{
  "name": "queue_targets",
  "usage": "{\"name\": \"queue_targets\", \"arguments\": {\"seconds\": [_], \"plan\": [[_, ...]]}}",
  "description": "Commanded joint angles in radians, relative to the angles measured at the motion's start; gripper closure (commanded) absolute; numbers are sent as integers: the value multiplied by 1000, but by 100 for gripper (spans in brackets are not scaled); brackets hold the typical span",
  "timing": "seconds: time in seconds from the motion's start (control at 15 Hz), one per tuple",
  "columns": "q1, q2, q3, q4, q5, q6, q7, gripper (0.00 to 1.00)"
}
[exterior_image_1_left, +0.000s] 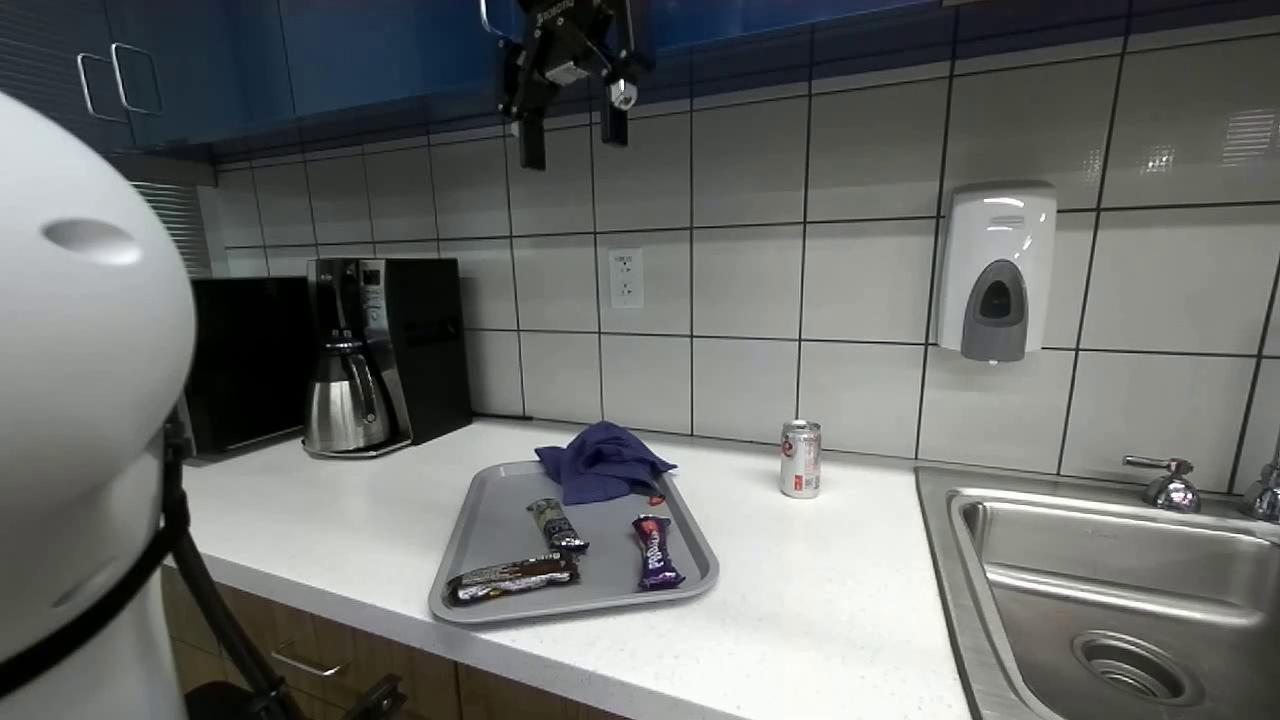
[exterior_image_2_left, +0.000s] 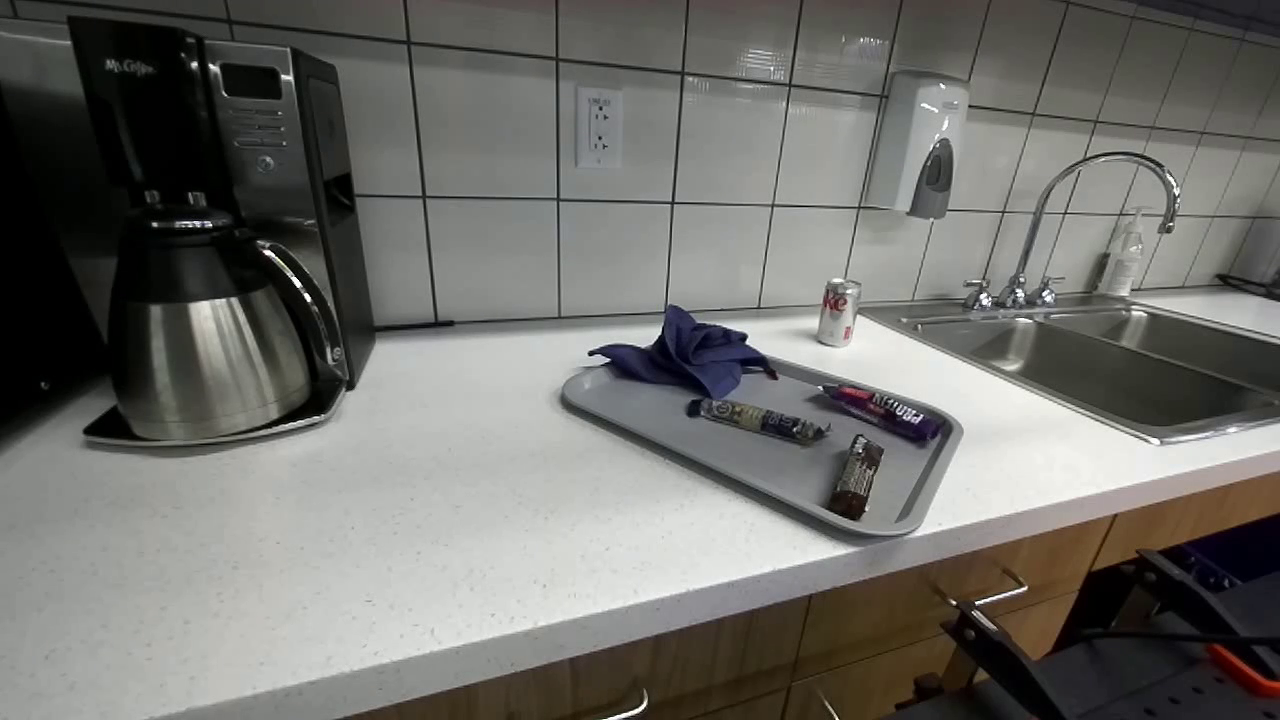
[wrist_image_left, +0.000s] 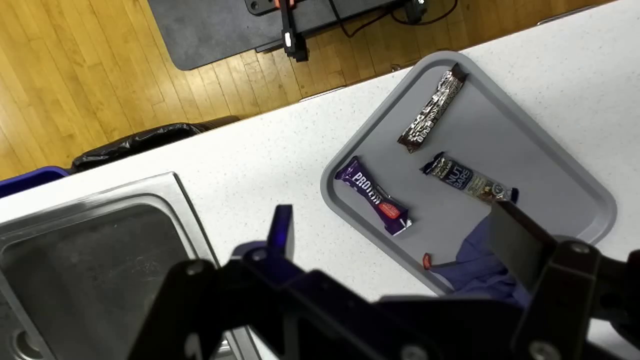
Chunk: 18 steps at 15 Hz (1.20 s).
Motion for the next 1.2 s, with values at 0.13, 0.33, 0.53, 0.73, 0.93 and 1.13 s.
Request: {"name": "queue_targets", "arguments": {"seconds": [0.13, 0.33, 0.53, 0.73, 0.93, 1.13], "plan": [[16, 8, -1, 0, -14, -9, -24, 0], [38, 17, 3, -14, -19, -11, -57, 0], [64, 17, 5, -28, -13, -12, -94, 0], [92, 9, 4, -52, -1, 14, -126, 0], [120, -4, 18, -67, 17, 19, -128, 0], [150, 1, 27, -82, 37, 36, -139, 0]]}}
